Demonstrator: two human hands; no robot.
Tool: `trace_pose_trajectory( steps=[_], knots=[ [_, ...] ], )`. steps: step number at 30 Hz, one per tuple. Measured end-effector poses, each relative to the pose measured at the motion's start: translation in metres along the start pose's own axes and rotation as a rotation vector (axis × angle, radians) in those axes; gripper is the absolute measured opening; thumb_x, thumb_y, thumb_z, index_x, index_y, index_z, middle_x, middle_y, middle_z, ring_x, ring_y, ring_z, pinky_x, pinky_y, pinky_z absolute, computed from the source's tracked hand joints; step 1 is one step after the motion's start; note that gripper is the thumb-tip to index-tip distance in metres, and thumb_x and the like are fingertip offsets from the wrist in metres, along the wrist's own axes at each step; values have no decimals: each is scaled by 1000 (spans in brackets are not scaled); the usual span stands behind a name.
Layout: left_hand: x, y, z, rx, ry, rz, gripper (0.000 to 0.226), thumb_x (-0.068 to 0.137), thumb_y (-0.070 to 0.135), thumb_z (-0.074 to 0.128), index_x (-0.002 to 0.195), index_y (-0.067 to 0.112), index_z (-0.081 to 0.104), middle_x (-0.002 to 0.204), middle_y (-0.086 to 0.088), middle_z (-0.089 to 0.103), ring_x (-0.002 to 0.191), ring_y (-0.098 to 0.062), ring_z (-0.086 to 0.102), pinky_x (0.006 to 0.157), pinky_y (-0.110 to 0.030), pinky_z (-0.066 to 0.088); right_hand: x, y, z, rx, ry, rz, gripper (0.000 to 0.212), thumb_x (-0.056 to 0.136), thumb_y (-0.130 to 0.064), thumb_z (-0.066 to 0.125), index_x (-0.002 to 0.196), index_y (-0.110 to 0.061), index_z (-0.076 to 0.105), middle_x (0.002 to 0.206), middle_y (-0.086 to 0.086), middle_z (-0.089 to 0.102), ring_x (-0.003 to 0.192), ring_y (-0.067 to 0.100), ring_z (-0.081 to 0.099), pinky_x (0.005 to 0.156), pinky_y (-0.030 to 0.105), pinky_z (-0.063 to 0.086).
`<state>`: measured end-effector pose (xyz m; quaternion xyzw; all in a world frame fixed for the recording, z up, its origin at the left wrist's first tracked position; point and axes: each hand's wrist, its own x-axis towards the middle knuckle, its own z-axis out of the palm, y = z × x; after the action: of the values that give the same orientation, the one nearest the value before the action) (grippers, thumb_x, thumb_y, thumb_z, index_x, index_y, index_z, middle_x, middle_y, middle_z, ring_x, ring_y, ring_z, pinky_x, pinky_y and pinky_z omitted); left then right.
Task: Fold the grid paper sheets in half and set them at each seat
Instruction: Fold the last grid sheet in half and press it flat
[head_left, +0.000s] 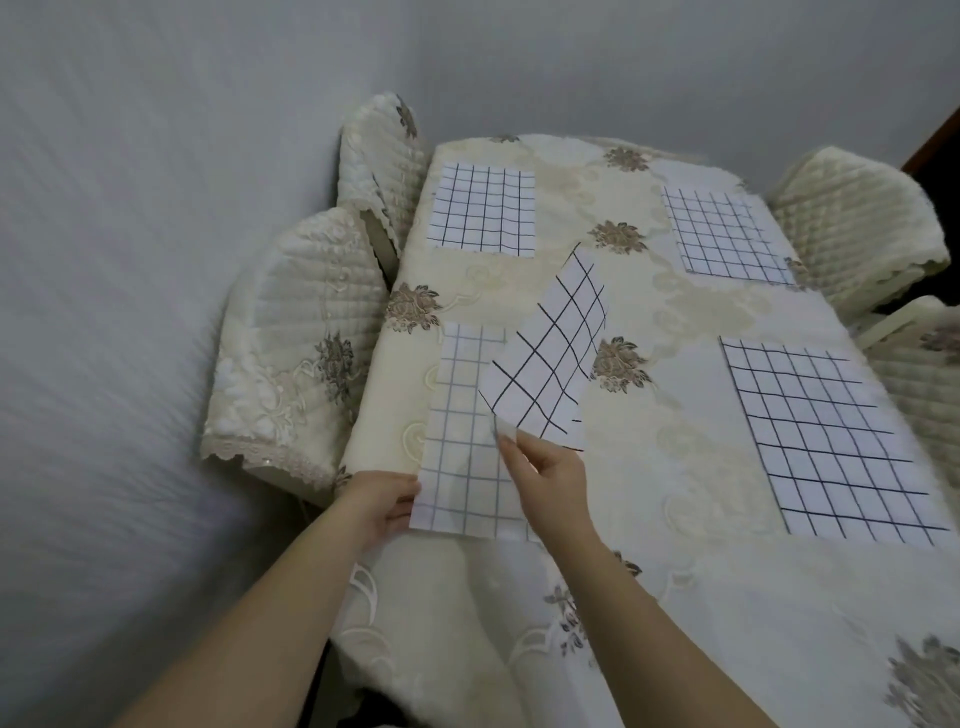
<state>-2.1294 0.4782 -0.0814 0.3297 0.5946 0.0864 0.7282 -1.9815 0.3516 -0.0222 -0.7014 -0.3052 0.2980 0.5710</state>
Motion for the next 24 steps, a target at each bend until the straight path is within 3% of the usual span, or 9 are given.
trace_pose_trajectory(
  steps=[2, 4, 8, 12, 13, 15, 17, 21, 24],
  knots=[
    [-2, 0, -1, -13, -19, -10, 14, 92, 0, 53, 102, 1, 62, 91, -15, 67, 80, -26, 64, 55, -30, 58, 0, 2, 11, -20, -34, 24, 22, 89, -24, 65, 107, -16, 75, 99, -16, 73, 101, -5, 64, 90, 18, 50],
    [-5, 0, -1, -49, -37, -15, 12, 92, 1, 53, 96, 0, 63, 87, -15, 68, 78, -26, 64, 50, -27, 58, 0, 4, 19, -69, -60, 33, 24, 89, -26, 65, 111, -18, 73, 111, -10, 71, 110, -4, 61, 100, 25, 48],
    [-8, 1, -1, -61, -39, -32, 15, 95, 9, 49, 92, 2, 63, 82, -11, 68, 75, -24, 63, 51, -26, 56, -1, 7, 31, -146, -114, 60, 23, 89, -26, 63, 109, -20, 73, 110, -10, 72, 109, -5, 61, 102, 27, 47],
    [-12, 4, 0, -109, -2, -57, 32, 102, 22, 40, 87, 1, 59, 79, -13, 65, 73, -25, 61, 44, -26, 53, -5, 6, 42, -272, -153, 25, 22, 91, -26, 59, 100, -8, 69, 105, 16, 67, 103, 26, 62, 93, 43, 49],
    [-13, 5, 0, -110, -4, -64, 36, 103, 26, 38, 89, 0, 59, 81, -14, 65, 74, -25, 61, 49, -30, 54, -6, 7, 45, -295, -166, 27, 22, 92, -26, 59, 99, -8, 69, 103, 16, 68, 100, 25, 62, 91, 42, 49],
    [-13, 6, 1, -109, -8, -71, 44, 103, 34, 33, 96, -2, 57, 89, -16, 64, 80, -27, 61, 65, -35, 51, -6, 11, 49, -350, -206, 48, 20, 92, -24, 58, 94, -12, 74, 84, -8, 74, 81, 11, 65, 76, 32, 51],
    [-10, 7, 0, -115, -10, -79, 50, 103, 41, 31, 103, -3, 56, 97, -19, 63, 88, -30, 61, 79, -38, 48, -7, 16, 55, -473, -266, 41, 20, 93, -22, 55, 89, -16, 74, 63, -22, 64, 65, 3, 57, 68, 25, 44],
    [-6, 8, -4, -95, -35, -103, 57, 100, 47, 35, 110, -5, 57, 96, -17, 65, 86, -27, 63, 76, -36, 50, -10, 26, 64, -630, -385, 67, 25, 93, -26, 52, 108, -17, 70, 104, 2, 71, 99, 20, 63, 85, 32, 48],
    [-2, 8, -6, -33, -30, -98, 55, 98, 44, 44, 118, -6, 57, 116, -20, 64, 98, -30, 63, 78, -38, 53, -13, 30, 66, -678, -420, 67, 31, 92, -28, 52, 119, -19, 66, 118, 3, 66, 109, 24, 60, 90, 32, 46]
  ],
)
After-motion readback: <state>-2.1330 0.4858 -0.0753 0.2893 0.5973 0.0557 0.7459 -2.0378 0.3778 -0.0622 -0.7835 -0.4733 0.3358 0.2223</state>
